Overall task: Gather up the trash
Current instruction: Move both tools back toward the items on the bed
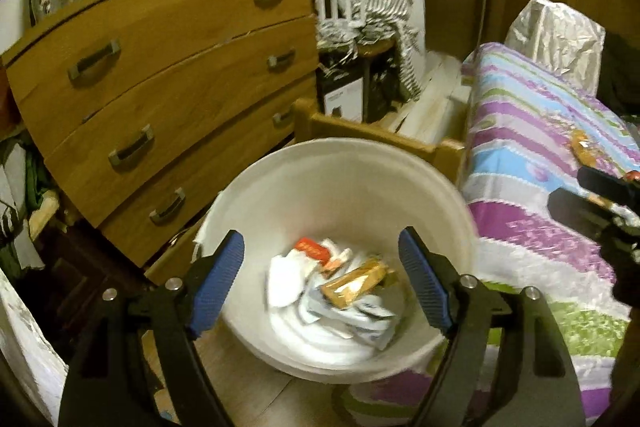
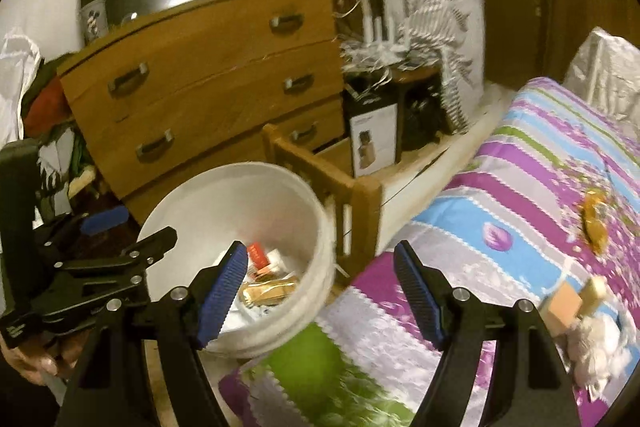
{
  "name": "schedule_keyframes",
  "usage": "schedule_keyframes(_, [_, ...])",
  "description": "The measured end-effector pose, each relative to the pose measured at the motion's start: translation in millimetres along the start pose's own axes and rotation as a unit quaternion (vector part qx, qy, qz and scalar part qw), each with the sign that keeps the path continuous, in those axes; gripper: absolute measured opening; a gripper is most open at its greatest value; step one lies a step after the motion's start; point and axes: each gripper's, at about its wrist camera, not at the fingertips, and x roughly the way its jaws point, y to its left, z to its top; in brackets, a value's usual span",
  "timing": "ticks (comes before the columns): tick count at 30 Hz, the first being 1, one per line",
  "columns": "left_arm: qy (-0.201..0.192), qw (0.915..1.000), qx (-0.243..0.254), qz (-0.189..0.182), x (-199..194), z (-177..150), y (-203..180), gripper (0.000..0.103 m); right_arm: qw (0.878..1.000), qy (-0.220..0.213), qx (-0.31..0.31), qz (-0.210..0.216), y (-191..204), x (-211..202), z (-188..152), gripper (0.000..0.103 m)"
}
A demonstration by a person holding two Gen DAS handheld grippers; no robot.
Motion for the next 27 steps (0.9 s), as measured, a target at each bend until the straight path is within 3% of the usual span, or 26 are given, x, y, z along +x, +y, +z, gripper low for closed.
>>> schedule_keyframes(4, [-0.026,0.9994,0.019,-0.012,-19,0,-30,0.08,0.999,-0.029,0.022,-0.027,-29,-28,-21,0.077])
schedule_keyframes(10, [-0.046,0.9956,0.067,-0.047,-35,-9,-86,0.085,0.995,-0.035,0.062,-0.064,-85,-60,-57,0.077])
schedule_keyframes(27, [0.034,0.9804,0.123,-0.15,-8,-88,-202,0.085,0.965,-0.019,0.212,-0.154,-274,-164,-200,0.08])
